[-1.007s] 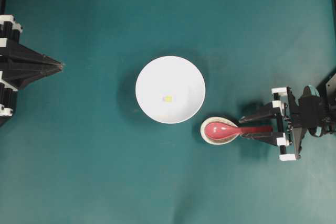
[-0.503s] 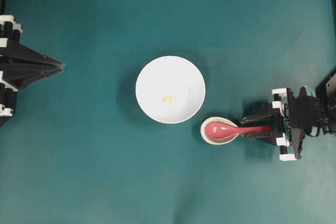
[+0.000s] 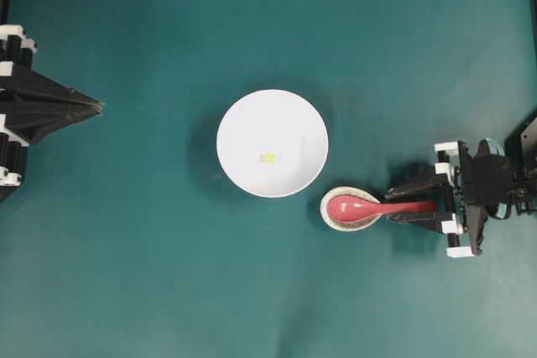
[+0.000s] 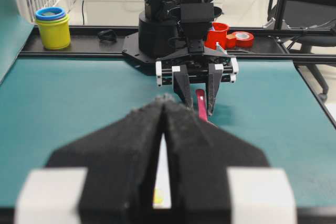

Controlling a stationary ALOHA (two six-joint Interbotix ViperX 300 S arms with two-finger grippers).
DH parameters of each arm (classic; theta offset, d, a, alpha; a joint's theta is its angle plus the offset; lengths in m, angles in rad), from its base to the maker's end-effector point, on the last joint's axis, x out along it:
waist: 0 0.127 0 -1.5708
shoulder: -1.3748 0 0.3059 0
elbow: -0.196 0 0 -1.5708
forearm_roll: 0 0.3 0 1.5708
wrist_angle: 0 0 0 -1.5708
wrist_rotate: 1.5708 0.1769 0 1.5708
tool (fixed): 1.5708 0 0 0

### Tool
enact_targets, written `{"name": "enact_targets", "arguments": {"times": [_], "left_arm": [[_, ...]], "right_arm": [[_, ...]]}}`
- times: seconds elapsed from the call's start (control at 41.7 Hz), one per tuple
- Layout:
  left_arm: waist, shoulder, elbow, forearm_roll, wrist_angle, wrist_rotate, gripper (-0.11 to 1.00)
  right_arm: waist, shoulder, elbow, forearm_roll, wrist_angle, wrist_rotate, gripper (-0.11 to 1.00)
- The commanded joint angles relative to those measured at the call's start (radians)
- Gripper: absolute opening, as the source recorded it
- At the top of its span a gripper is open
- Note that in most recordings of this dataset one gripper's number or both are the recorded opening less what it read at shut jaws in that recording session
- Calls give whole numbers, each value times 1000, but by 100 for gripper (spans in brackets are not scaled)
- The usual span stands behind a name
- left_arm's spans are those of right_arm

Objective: Scoop the yellow hexagonal prism block from the bowl with a spoon using the right arm.
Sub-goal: 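Lift the pink spoon off the speckled dish with the right gripper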

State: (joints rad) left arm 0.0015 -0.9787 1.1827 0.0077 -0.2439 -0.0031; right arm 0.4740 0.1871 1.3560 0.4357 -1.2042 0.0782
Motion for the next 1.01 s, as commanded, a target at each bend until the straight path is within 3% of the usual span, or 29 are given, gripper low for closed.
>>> {"name": "enact_targets", "arguments": {"times": [0.0, 0.144, 0.312, 0.527, 0.767, 0.983], "left_arm": [[2, 9, -14, 2, -5, 0, 0], [2, 9, -14, 2, -5, 0, 0], [2, 9, -14, 2, -6, 0, 0], [2, 9, -14, 2, -6, 0, 0], [2, 9, -14, 2, -6, 6, 0], [2, 8, -14, 2, -6, 8, 0]], "right_arm": [[5, -11, -5, 2, -3, 2, 48], [6, -11, -3, 0, -9, 2, 42], [6, -12, -3, -2, -9, 2, 23], [8, -28, 0, -2, -12, 2, 23], [6, -178, 6, 0, 12, -9, 23], [-37, -394, -9, 2, 189, -31, 23]]}}
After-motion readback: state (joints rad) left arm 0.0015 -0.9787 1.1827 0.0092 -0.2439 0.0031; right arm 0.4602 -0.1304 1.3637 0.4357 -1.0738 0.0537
